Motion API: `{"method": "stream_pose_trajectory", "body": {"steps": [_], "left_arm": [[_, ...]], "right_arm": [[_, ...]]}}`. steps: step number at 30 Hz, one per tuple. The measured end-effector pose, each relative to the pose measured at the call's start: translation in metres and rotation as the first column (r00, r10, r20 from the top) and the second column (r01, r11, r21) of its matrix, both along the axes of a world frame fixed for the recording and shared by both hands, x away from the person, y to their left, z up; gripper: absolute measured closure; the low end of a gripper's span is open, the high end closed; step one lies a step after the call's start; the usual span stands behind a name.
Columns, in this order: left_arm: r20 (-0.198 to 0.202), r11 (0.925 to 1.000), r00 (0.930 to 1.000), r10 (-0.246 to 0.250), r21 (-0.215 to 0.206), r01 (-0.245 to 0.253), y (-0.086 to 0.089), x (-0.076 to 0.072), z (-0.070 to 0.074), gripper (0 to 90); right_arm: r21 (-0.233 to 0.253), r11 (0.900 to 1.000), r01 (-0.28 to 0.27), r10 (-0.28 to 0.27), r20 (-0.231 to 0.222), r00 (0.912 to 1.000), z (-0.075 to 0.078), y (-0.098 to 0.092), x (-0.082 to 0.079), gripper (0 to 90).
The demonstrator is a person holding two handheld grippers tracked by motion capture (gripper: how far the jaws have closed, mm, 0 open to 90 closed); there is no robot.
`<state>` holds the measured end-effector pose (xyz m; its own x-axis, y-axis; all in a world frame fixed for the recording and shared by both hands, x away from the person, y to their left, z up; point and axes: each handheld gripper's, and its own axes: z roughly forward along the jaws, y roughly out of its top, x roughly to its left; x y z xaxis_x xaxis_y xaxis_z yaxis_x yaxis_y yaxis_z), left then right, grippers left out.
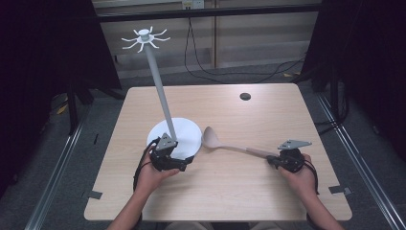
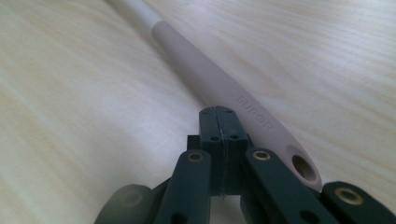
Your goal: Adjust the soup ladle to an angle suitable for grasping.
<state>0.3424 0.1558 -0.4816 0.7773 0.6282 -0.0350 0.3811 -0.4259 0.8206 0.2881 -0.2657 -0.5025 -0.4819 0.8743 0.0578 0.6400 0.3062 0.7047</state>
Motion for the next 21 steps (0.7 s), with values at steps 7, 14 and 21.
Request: {"method": "stream_pose_trajectory", "body": {"steps": [7, 14, 21], "left_arm": [[0.0, 1.0, 1.0, -0.001, 0.0, 0.001, 0.0, 0.0, 0.0, 13.4], [-0.001, 1.0, 1.0, -0.007, -0.003, 0.007, -0.001, 0.0, -0.001, 13.3], [0.001, 1.0, 1.0, -0.008, -0.003, 0.008, 0.0, 0.001, 0.0, 13.3]], "right_arm": [[-0.003, 0.999, 0.052, -0.052, 0.012, 0.9986, -0.002, -0.003, 0.018, 90.0], [-0.02, 0.996, 0.085, -0.084, 0.03, 0.996, -0.003, -0.004, 0.032, 90.0], [-0.03, 0.992, 0.125, -0.124, 0.037, 0.9916, -0.003, -0.002, 0.051, 90.0]]}}
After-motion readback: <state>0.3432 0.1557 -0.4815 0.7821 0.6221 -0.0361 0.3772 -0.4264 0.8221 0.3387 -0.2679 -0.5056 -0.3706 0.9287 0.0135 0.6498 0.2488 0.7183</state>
